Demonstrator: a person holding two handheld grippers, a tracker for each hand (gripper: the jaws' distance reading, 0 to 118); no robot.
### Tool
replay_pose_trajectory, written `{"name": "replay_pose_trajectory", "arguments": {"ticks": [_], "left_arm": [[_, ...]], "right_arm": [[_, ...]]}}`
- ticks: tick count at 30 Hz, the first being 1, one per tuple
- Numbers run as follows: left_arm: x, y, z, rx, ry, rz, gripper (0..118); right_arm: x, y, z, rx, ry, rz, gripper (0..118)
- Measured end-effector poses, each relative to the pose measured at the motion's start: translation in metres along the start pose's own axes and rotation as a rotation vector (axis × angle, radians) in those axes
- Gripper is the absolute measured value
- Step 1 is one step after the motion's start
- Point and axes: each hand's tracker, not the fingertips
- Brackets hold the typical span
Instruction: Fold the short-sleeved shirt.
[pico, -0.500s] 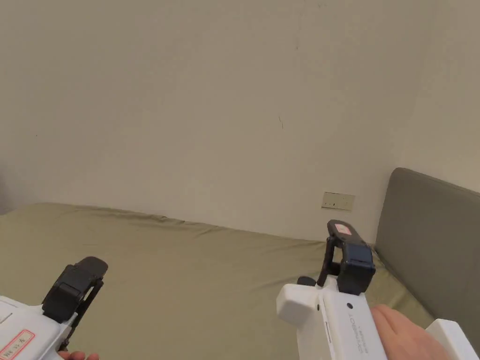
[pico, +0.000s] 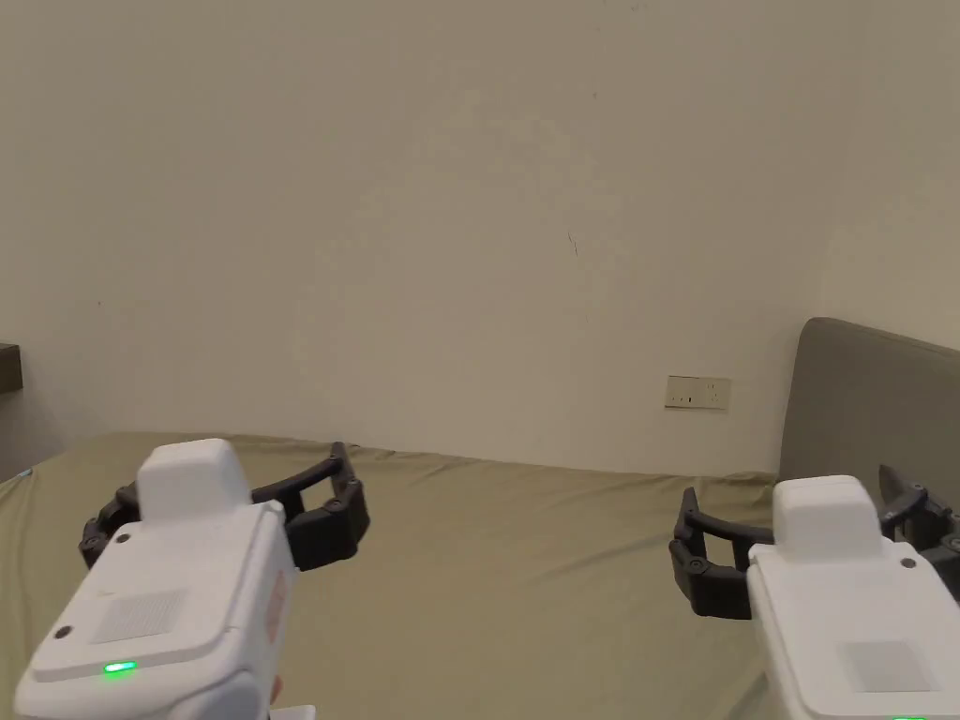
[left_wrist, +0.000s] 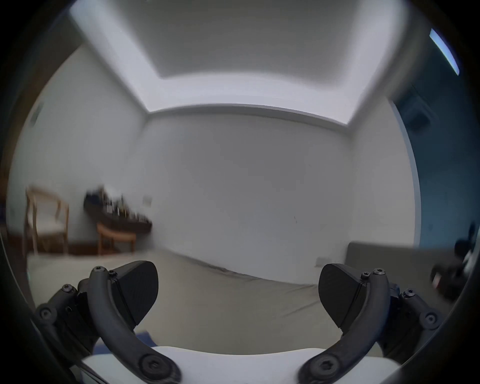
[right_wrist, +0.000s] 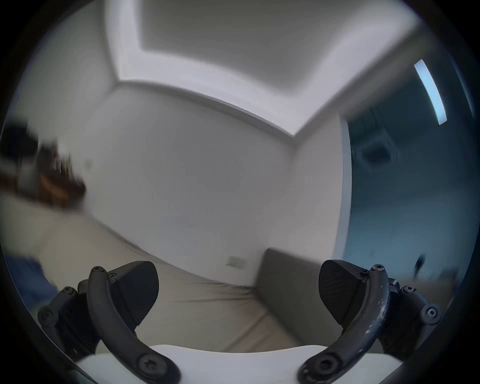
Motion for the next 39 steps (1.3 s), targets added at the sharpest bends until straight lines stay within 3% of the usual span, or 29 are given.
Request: {"name": "replay_pose_trajectory", "arguments": {"ticks": [2,4,8,16,39], "left_arm": [[0.018,-0.004,0.012,0.009,-0.008,-0.088,118],[0.024,-0.013,0.016,-0.011,-0.063,-0.121,118],[0.031,-0.029,0.013,-0.117,-0.107,-0.133,118],[0.026,-0.032,0.013,-0.12,-0.088,-0.119,118],[0.027,-0.048,0.012,-0.193,-0.077,-0.102,118]], "right_arm": [[0.006,-0.012,0.001,-0.052,0.055,-0.111,118],[0.007,-0.025,0.002,-0.08,0.072,-0.156,118],[0.003,-0.039,0.009,-0.123,0.081,-0.156,118],[0.005,-0.043,0.003,-0.141,0.093,-0.191,118],[0.001,-0.043,0.008,-0.159,0.114,-0.169,118]]}}
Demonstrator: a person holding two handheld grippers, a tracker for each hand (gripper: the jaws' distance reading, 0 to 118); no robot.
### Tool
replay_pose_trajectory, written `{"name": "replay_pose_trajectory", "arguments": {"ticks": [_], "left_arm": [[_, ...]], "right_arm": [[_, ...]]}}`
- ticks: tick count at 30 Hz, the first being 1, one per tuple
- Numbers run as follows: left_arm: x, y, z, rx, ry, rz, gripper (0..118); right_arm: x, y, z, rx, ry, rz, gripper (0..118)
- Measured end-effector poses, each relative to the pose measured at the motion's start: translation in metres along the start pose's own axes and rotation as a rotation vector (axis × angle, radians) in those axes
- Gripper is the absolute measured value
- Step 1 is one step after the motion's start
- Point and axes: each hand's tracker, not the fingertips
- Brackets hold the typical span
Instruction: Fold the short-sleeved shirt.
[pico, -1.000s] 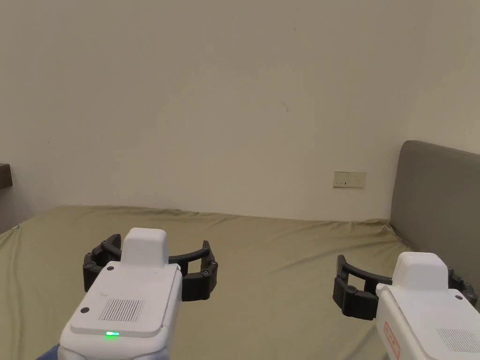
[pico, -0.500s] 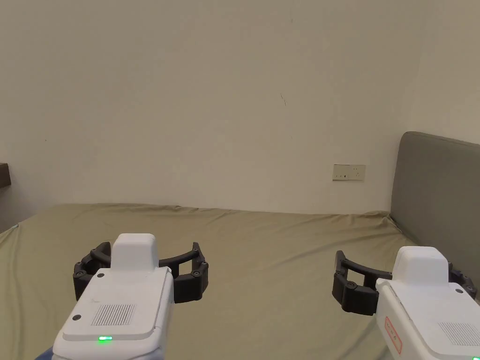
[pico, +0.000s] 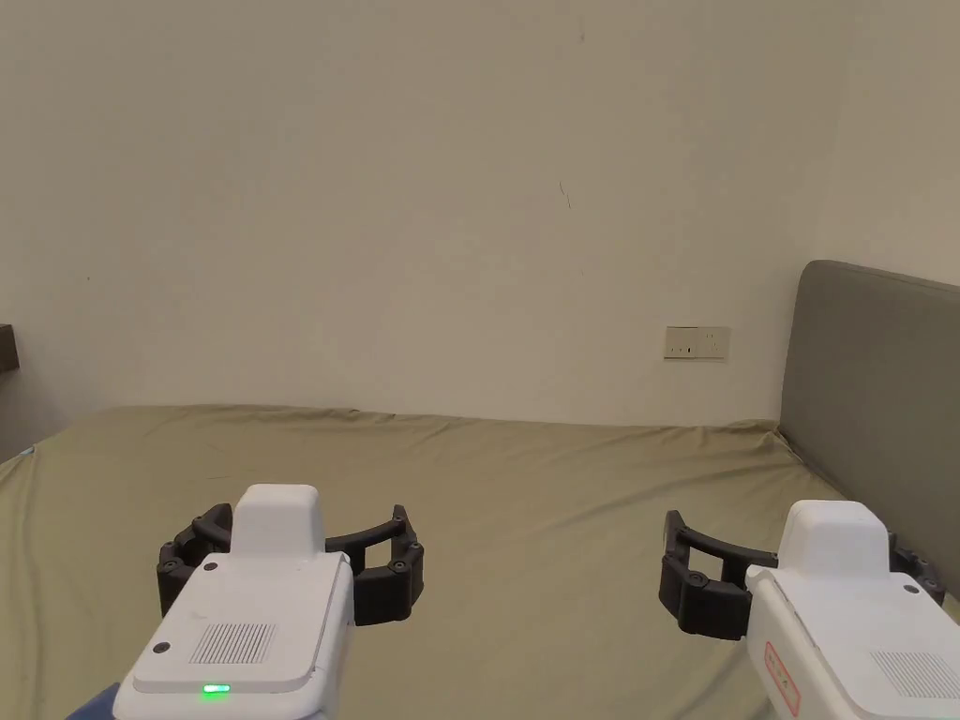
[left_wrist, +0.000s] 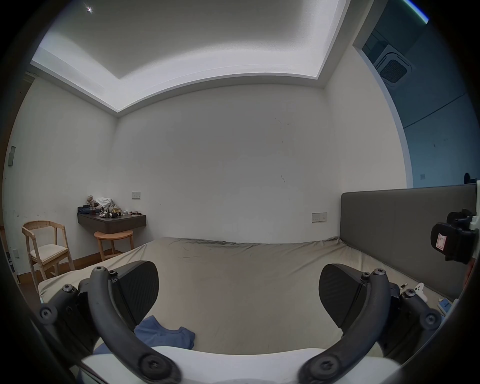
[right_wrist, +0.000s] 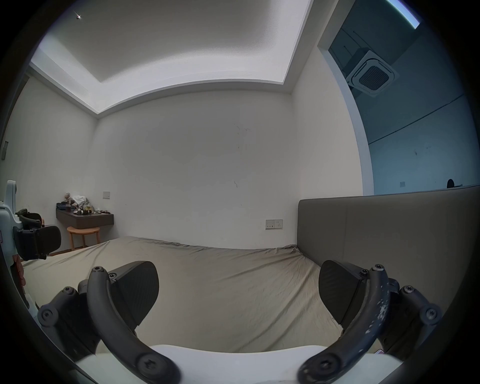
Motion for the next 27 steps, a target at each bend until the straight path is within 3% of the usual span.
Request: {"name": "replay_pose_trajectory", "arguments": {"ticks": [27], "left_arm": [[0.0,-0.009,-0.001,-0.031,-0.035,0.023,118]], "right_arm": [[0.001,-0.012,-0.006,-0.014,0.0,0.008,118]]}}
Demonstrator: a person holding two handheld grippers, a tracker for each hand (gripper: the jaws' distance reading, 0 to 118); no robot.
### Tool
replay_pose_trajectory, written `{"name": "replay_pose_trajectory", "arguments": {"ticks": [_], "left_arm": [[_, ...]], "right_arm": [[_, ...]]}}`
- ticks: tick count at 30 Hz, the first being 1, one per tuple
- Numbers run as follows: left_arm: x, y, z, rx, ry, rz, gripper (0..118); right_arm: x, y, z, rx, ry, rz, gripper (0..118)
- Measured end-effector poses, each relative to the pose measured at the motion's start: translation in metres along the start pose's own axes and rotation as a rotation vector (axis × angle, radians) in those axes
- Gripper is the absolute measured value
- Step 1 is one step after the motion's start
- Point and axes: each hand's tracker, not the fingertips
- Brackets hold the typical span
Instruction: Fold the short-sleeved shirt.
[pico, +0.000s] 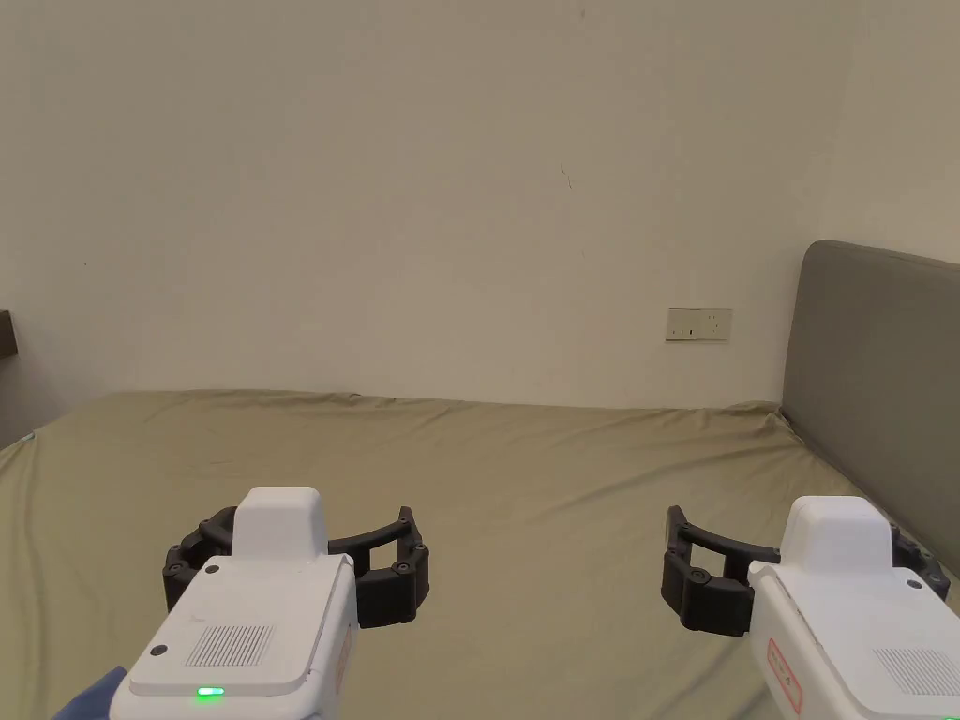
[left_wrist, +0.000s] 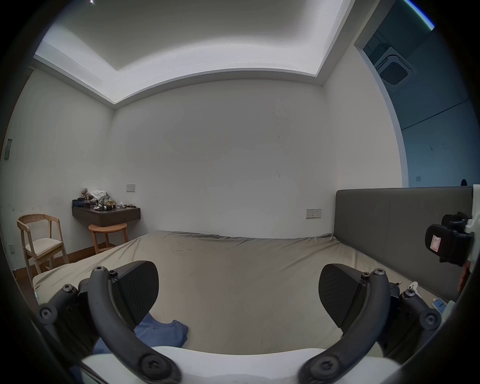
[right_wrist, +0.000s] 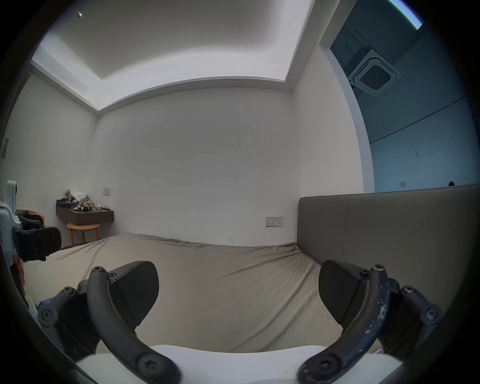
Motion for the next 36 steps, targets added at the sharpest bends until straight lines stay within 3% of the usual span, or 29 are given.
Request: {"name": "replay_pose_trajectory", "arguments": {"ticks": [7,8,10,11,12,13,16,27,30,36], "left_arm": [[-0.002,0.0,0.004,0.032,0.039,0.001,118],[-0.002,0.002,0.006,0.034,0.04,0.004,113],[-0.003,0.004,0.009,0.055,0.035,0.011,77],[-0.003,0.004,0.01,0.074,0.037,0.011,52],[-0.002,0.004,0.011,0.086,0.041,0.008,19],[-0.002,0.005,0.011,0.089,0.041,0.003,4],[-0.002,0.005,0.013,0.109,0.031,0.023,2],[-0.008,0.006,0.014,0.088,0.018,0.036,0],[-0.032,0.008,0.023,0.092,0.084,0.002,0],[-0.119,0.012,0.063,0.077,0.361,-0.044,0]], "right_arm": [[0.002,0.0,0.002,0.008,-0.01,-0.005,118],[0.003,-0.001,0.003,0.014,-0.015,-0.006,118],[0.006,0.0,0.006,0.031,-0.016,-0.01,95],[0.006,0.002,0.008,0.042,-0.02,-0.011,73],[0.006,0.002,0.009,0.054,-0.029,-0.007,38],[0.006,0.004,0.01,0.06,-0.041,-0.003,16],[0.009,0.006,0.01,0.064,-0.078,-0.034,6],[0.0,0.009,0.014,0.051,-0.024,-0.021,1],[-0.028,0.012,0.003,0.062,0.069,0.026,0],[-0.118,0.01,-0.013,0.076,0.34,-0.028,0]]}}
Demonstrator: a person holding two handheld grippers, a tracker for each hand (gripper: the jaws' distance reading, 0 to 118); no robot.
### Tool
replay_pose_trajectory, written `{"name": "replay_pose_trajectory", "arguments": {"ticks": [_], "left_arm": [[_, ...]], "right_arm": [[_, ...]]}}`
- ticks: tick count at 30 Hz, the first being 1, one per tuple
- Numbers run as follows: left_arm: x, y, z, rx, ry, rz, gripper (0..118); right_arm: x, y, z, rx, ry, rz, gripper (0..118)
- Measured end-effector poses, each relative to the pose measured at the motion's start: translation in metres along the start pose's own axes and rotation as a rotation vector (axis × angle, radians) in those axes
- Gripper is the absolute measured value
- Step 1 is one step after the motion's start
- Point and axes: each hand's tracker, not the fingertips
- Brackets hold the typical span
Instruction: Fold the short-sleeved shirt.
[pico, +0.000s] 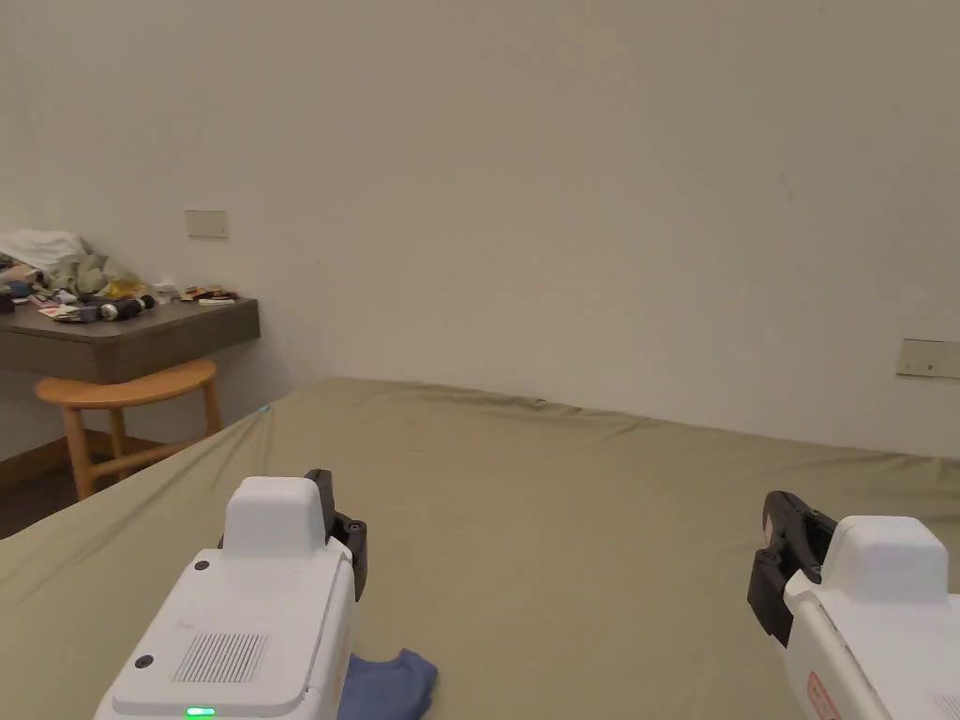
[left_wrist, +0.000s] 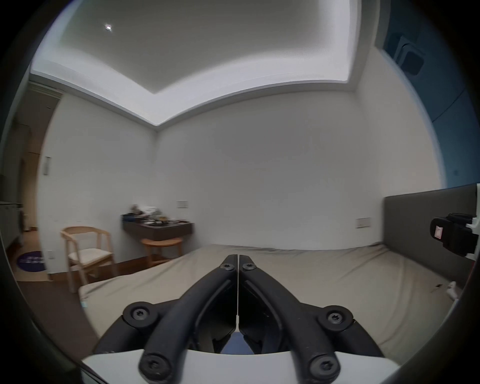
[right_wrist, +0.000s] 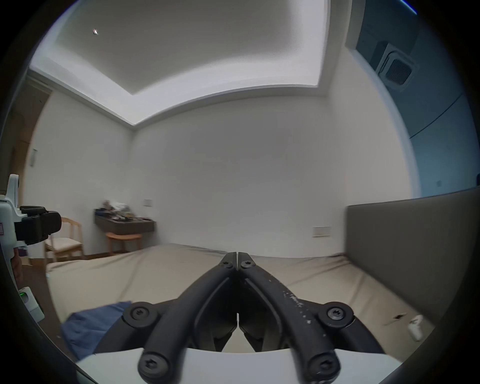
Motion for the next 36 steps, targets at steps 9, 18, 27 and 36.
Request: {"name": "replay_pose_trajectory", "arguments": {"ticks": [9,18,27,36], "left_arm": [[-0.076,-0.029,0.005,-0.123,0.166,-0.003,0],[-0.077,-0.126,-0.091,-0.623,0.025,0.102,26],[-0.083,-0.245,-0.169,-1.036,0.02,0.168,100],[-0.066,-0.28,-0.183,-1.187,0.055,0.129,83]], "right_arm": [[-0.077,-0.025,-0.034,-0.041,0.177,0.009,0],[-0.078,-0.062,-0.074,-0.16,0.153,0.05,1],[-0.086,-0.106,-0.122,-0.292,0.165,0.075,1],[-0.094,-0.132,-0.147,-0.357,0.184,0.08,1]]}}
